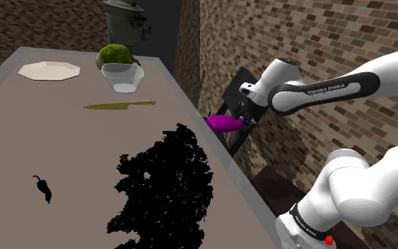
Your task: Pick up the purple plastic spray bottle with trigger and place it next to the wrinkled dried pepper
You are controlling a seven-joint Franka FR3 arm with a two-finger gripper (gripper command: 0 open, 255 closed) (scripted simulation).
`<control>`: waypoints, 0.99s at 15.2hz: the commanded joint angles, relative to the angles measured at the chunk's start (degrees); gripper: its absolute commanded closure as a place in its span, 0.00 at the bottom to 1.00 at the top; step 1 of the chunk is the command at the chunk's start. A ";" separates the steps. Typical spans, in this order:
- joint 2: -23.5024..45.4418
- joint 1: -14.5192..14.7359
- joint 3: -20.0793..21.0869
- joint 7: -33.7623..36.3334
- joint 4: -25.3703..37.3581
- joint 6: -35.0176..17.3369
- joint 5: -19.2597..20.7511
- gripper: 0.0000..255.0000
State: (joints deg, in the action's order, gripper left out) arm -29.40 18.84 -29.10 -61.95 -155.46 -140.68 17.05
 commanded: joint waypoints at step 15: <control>-0.79 6.45 14.16 16.18 1.78 4.24 -4.32 1.00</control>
State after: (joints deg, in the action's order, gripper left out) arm -30.55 24.53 -16.27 -47.50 -153.97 -136.50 13.23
